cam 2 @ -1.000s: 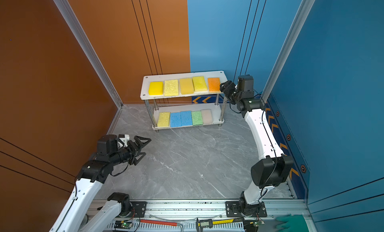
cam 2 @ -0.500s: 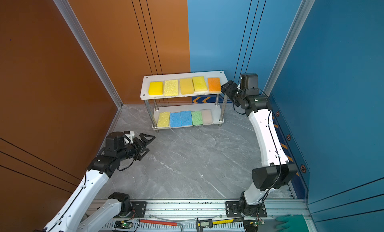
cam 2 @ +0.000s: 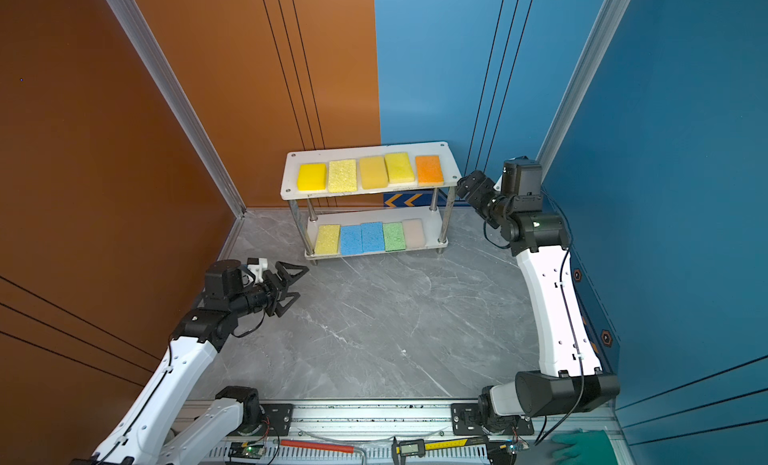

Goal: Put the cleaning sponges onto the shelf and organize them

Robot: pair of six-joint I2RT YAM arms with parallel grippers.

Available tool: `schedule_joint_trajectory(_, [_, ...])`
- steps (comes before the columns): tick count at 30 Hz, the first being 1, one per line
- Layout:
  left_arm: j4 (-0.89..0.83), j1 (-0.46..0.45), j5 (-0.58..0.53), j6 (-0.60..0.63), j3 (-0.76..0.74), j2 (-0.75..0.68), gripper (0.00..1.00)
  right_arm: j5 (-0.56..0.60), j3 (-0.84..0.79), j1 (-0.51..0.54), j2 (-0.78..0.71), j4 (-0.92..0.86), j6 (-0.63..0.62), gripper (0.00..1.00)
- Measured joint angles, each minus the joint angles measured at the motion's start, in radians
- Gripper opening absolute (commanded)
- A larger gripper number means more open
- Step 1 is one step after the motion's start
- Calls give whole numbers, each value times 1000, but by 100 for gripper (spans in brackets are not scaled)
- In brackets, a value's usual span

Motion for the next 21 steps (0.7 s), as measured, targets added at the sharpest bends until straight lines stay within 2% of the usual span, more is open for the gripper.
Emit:
schedule_joint_trajectory(11, [-1,42,50,-4,74,41,98,-108,-145,-127,-104,-12,-6,93])
schedule_joint_trajectory(19, [-37,33,56,5,74,43,98,-225,-250,-139,-167,-19,-35,94])
schedule_joint_trajectory(20, [-42,27,56,7,74,43,98,-241,-270,-139,-175,-20,-42,100])
schedule_joint_trajectory(21, [-47,19,56,8,74,43,98,-258,-293,-139,-183,-22,-48,100])
